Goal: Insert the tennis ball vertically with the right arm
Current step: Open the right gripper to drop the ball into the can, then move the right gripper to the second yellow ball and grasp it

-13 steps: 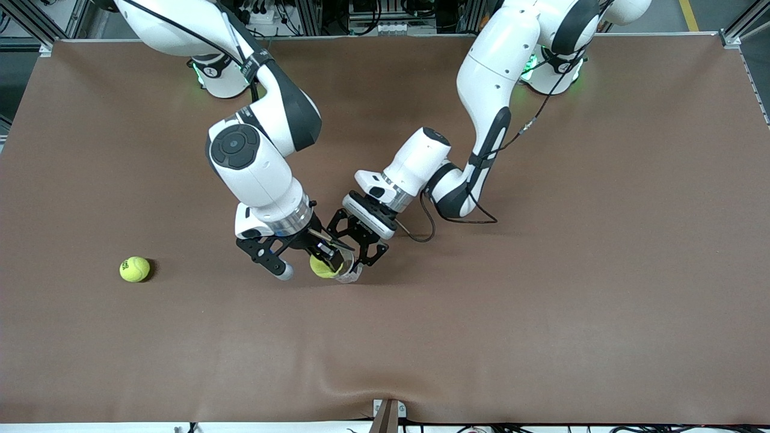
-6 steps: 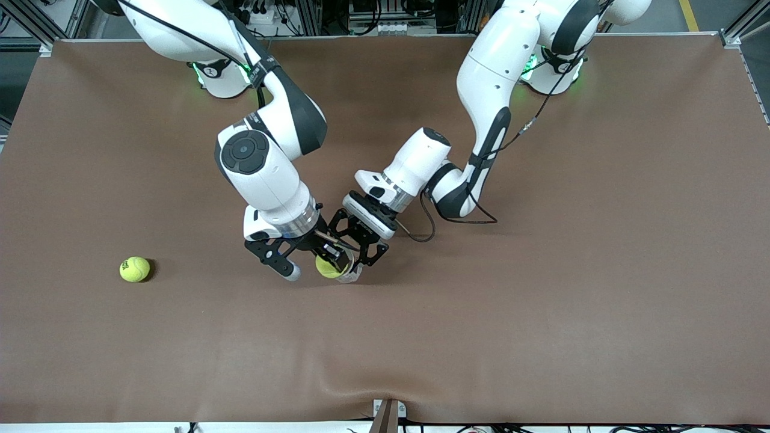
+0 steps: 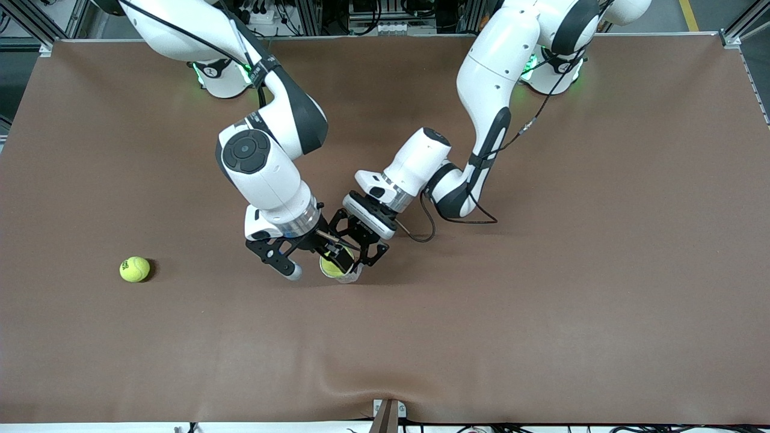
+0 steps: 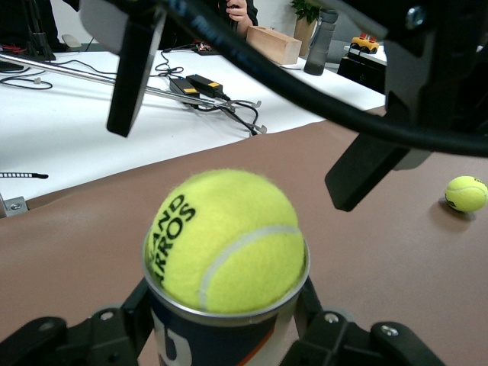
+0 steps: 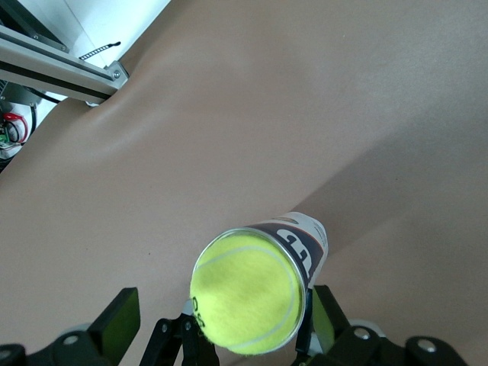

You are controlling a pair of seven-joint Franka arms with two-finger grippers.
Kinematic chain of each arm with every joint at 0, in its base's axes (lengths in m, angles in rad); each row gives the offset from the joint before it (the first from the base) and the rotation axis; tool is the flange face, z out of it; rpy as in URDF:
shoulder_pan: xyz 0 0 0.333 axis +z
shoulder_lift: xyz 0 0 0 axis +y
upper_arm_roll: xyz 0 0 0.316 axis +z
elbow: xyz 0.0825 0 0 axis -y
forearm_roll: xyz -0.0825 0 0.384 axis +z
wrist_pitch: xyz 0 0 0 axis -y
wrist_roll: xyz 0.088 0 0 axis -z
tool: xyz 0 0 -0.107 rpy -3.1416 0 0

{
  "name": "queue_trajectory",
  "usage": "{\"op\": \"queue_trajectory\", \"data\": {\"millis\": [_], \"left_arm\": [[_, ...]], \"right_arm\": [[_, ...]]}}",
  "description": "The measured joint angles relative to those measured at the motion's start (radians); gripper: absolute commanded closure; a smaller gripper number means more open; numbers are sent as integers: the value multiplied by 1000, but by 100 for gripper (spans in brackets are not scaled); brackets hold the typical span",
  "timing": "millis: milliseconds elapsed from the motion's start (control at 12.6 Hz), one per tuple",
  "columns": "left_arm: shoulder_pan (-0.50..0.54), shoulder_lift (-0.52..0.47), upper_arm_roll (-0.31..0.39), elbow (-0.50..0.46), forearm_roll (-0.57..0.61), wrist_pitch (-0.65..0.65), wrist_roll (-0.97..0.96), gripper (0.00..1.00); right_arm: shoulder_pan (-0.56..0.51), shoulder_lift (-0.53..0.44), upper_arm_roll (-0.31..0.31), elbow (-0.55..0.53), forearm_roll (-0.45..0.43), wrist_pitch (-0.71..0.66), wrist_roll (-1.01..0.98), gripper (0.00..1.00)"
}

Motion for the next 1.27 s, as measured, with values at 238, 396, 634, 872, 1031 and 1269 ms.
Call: {"op": "queue_trajectory", "data": {"millis": [238, 396, 634, 872, 1031, 1269], "left_arm": [[0, 0, 0, 0, 0, 0, 0, 20], [0, 1, 0, 0, 0, 0, 0, 19], [0, 1, 0, 0, 0, 1, 0, 15], [0, 1, 1, 0, 0, 1, 0, 15], [0, 1, 1, 0, 0, 1, 0, 11], [0, 2, 1, 1, 0, 1, 0, 8]], "right_arm": [[0, -1, -1, 3, 4, 7, 1, 0], [0, -1, -5, 6, 43, 21, 10, 0], [0, 0, -4, 3, 89, 92, 18, 0], [4, 7, -7, 0, 113, 119, 20, 0], [-10, -15, -49, 16, 113, 38, -35, 0], [-62, -99, -160, 38, 118, -203, -292, 0]]}}
